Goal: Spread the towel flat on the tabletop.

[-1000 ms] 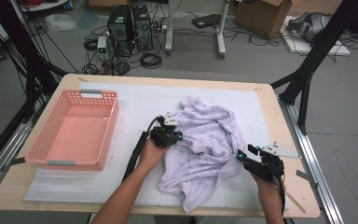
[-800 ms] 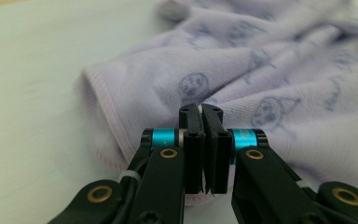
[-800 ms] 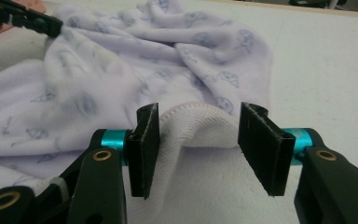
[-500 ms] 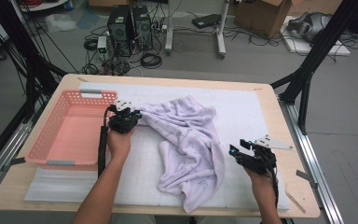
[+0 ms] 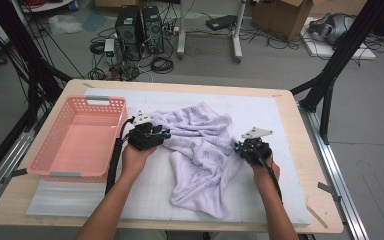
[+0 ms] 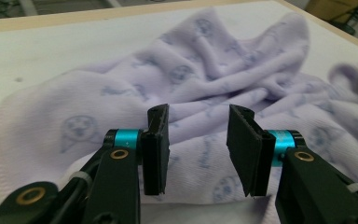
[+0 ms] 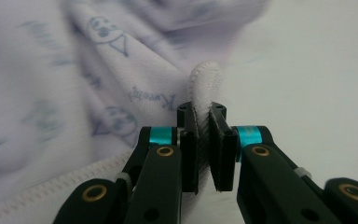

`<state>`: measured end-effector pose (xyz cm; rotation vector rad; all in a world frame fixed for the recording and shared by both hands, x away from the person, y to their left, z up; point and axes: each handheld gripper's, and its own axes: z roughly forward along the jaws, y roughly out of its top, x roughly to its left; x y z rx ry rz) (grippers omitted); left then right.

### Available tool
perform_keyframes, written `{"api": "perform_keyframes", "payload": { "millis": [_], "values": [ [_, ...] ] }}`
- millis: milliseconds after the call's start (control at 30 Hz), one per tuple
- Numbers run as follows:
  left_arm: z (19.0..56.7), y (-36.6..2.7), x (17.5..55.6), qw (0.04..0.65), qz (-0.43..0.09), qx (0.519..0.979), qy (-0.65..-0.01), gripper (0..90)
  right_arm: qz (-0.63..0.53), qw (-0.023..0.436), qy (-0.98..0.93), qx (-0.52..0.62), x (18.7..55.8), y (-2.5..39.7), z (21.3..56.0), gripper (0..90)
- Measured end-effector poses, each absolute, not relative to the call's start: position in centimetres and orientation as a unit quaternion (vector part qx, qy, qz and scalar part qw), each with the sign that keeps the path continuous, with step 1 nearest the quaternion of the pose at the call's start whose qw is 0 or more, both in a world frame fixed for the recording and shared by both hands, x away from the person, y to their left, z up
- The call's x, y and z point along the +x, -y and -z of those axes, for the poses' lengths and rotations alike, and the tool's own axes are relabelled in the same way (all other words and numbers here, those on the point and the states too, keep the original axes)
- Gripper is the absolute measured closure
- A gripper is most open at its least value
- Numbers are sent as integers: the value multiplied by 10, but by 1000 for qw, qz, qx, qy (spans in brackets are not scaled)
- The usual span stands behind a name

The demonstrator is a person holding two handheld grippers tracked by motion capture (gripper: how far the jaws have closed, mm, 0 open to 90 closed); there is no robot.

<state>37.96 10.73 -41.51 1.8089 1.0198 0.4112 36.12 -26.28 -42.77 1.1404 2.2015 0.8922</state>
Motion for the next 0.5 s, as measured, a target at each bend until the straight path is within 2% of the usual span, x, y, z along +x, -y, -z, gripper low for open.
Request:
{"api": "perform_keyframes", "payload": {
  "millis": [67,200,233,267,367,500],
  "values": [
    [416,-101,377,493,-154,752,-409,589,-326,283,-786,441,370,274,426,843],
    [419,-87,372,488,-130,771,-387,591,-323,319,-747,486,378,291,425,826],
    [420,-84,371,490,-126,773,-382,590,-328,318,-735,501,378,295,426,807],
    [421,-80,370,490,-121,776,-378,589,-349,295,-721,521,377,301,426,679],
    [428,-71,370,478,-105,793,-363,579,-357,294,-724,512,370,302,422,627],
    [438,-61,369,448,-84,818,-350,554,-401,286,-716,495,343,304,409,541]
  ]
}}
